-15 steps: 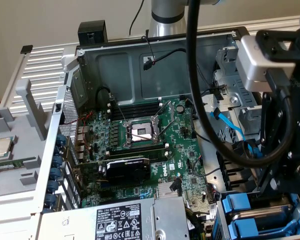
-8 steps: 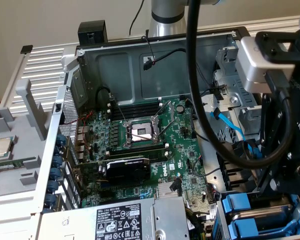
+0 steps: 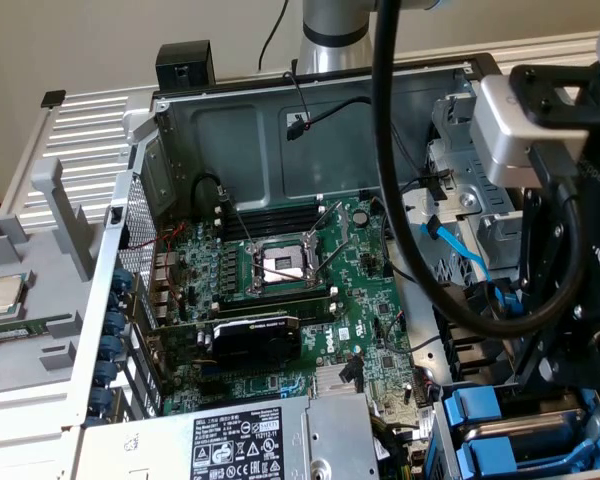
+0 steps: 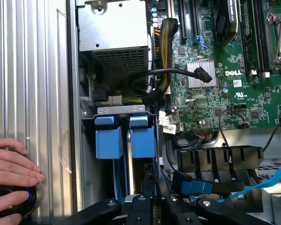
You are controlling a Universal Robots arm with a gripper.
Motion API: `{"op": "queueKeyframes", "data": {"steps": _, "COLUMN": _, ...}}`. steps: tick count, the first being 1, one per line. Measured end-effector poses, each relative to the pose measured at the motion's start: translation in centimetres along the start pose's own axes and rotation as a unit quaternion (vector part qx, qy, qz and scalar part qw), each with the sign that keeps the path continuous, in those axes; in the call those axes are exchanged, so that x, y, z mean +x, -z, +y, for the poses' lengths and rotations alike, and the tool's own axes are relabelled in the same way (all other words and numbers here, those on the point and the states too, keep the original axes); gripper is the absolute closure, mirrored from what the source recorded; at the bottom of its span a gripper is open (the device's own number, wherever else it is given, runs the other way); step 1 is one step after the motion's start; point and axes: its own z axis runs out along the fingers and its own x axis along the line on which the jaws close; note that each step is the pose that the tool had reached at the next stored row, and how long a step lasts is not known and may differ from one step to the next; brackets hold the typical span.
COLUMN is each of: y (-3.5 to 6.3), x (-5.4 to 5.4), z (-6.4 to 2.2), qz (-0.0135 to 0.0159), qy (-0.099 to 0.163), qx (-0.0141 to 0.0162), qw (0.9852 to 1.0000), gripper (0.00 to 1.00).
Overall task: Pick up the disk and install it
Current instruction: 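Insert the first disk wire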
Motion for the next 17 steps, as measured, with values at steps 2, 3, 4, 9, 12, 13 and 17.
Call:
{"op": "queueKeyframes", "data": {"steps": 2, "y": -0.01, "x": 0.0, "z": 0.0, "qz": 0.0001, "qy": 0.0, "qx": 0.0, "qw": 1.0, "gripper": 0.83}}
{"op": "queueKeyframes", "data": {"steps": 3, "y": -0.02, "x": 0.0, "z": 0.0, "qz": 0.0001, "qy": 0.0, "qx": 0.0, "qw": 1.0, "gripper": 0.83}}
{"op": "queueKeyframes", "data": {"steps": 4, "y": -0.03, "x": -0.01, "z": 0.0, "qz": 0.0001, "qy": 0.0, "qx": 0.0, "qw": 1.0, "gripper": 0.83}}
{"op": "queueKeyframes", "data": {"steps": 9, "y": -0.12, "x": -0.01, "z": -0.01, "qz": 0.0001, "qy": 0.0, "qx": 0.0, "qw": 1.0, "gripper": 0.83}}
{"op": "queueKeyframes", "data": {"steps": 12, "y": -0.15, "x": -0.01, "z": -0.01, "qz": 0.0001, "qy": 0.0, "qx": 0.0, "qw": 1.0, "gripper": 0.83}}
{"op": "queueKeyframes", "data": {"steps": 13, "y": -0.16, "x": -0.01, "z": -0.01, "qz": 0.0001, "qy": 0.0, "qx": 0.0, "qw": 1.0, "gripper": 0.83}}
{"op": "queueKeyframes", "data": {"steps": 17, "y": -0.2, "x": -0.01, "z": -0.02, "qz": 0.0001, "qy": 0.0, "qx": 0.0, "qw": 1.0, "gripper": 0.83}}
